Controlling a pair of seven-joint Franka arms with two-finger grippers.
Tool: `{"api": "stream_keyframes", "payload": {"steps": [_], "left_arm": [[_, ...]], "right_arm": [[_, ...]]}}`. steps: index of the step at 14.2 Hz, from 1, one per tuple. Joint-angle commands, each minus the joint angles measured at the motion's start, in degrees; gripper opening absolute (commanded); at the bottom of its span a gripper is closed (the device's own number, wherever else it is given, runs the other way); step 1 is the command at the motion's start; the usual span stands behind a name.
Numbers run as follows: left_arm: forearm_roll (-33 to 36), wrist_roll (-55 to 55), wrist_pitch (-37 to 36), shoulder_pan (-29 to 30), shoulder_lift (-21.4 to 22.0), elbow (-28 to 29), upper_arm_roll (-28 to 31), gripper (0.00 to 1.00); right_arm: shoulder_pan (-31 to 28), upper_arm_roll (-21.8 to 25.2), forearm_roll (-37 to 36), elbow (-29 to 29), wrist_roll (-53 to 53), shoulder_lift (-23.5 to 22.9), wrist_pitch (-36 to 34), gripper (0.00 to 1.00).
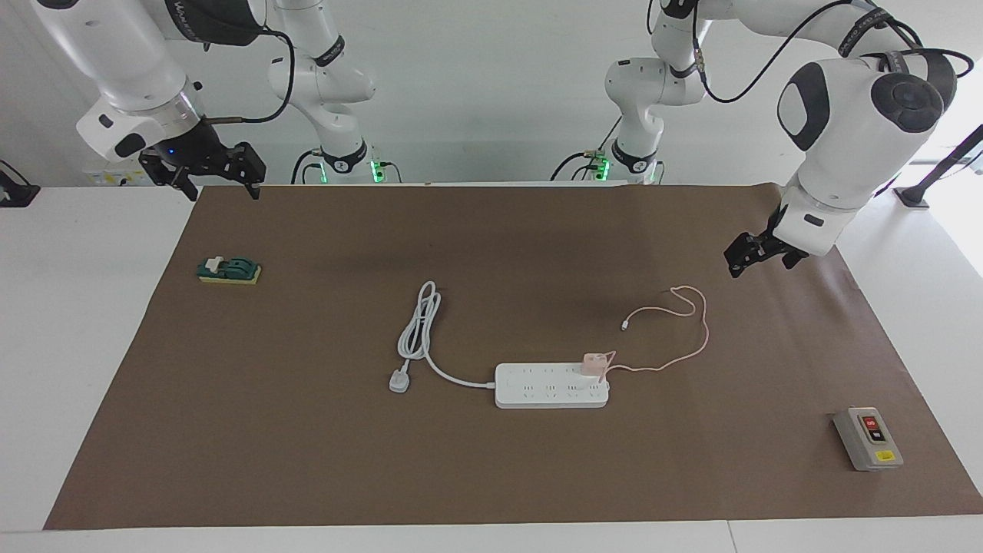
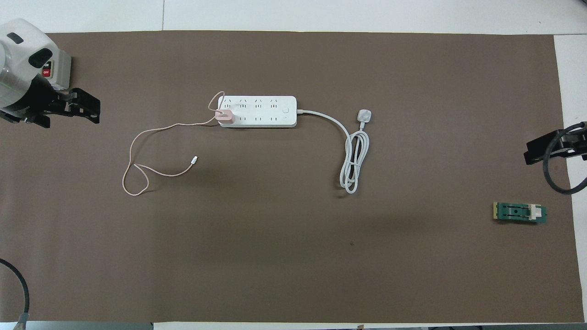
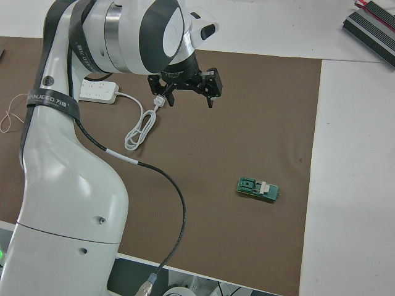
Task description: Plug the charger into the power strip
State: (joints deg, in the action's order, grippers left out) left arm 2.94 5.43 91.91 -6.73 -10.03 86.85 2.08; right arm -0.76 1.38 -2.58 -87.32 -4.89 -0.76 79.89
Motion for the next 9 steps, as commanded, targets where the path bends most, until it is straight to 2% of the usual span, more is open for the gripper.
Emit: {"api": "stream_keyframes", "payload": {"steps": [1, 2, 3, 6, 9], "left_arm": [[0.0, -2.5, 4.2, 0.5, 11.2, 15.3, -0.5, 1.00], [0.0, -2.6, 8.0, 0.5, 15.3, 21.3, -0.5, 1.00], [0.0, -2.6, 9.7, 0.4, 17.1, 24.7, -0.6, 1.00], [0.0, -2.5, 7.5, 0.6, 17.5, 25.8, -0.7, 1.00], [0.1, -3.1, 7.6, 0.8, 16.7, 24.0, -0.6, 1.00]], "right_arm": [[-0.6, -0.6, -0.9, -1.1, 0.4, 0.8, 0.3, 1.00], [-0.6, -0.6, -0.9, -1.1, 0.4, 0.8, 0.3, 1.00], [-0.6, -0.6, -0.9, -1.1, 0.4, 0.8, 0.3, 1.00], [-0.6, -0.6, -0.9, -1.1, 0.4, 0.8, 0.3, 1.00], [-0.6, -0.6, -0.9, -1.1, 0.4, 0.8, 0.3, 1.00]]}}
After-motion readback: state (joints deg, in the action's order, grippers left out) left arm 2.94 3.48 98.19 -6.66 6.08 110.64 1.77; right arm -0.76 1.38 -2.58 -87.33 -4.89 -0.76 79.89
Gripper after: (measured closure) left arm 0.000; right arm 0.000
